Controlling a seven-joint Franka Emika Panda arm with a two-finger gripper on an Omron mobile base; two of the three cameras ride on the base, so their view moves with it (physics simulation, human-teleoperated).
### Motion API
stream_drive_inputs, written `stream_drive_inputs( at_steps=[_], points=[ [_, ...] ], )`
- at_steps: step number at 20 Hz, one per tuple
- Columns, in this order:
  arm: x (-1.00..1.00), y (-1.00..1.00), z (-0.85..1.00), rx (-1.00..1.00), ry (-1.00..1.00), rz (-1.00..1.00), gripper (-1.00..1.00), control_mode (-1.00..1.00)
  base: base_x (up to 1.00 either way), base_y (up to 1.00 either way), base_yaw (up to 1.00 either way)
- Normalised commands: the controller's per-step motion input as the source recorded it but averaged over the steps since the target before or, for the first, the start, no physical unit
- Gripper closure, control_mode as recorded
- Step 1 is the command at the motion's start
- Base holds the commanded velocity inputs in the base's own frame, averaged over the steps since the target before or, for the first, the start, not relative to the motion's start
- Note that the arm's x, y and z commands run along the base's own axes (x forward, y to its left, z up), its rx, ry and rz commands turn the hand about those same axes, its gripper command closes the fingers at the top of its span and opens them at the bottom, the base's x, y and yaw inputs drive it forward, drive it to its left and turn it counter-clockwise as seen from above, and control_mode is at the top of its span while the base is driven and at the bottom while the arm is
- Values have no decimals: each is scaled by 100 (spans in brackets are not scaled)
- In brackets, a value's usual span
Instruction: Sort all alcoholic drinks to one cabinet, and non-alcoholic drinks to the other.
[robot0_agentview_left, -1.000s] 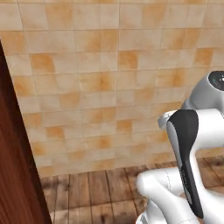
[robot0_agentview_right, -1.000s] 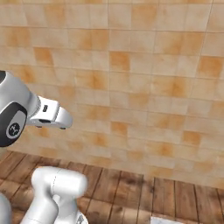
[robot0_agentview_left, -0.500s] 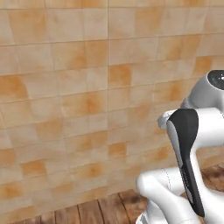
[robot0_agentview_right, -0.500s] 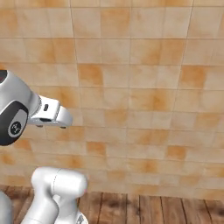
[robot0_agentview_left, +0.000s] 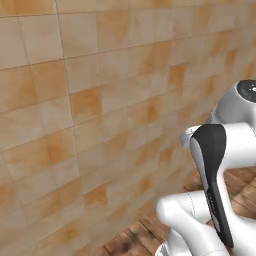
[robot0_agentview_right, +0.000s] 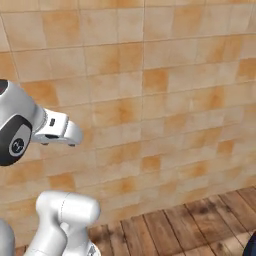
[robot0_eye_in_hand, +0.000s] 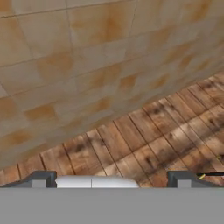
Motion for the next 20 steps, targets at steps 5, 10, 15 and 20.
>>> stream_drive_inputs(
  at_steps=[5, 10, 15, 20],
  points=[
    [0, 0, 0, 0, 0, 0, -100, 100, 45, -24, -60],
    [0, 0, 0, 0, 0, 0, -100, 100, 60, -4, -56],
    [0, 0, 0, 0, 0, 0, -100, 100, 70, -9, -53],
    [0, 0, 0, 0, 0, 0, -100, 100, 83, 3, -50]
  ],
)
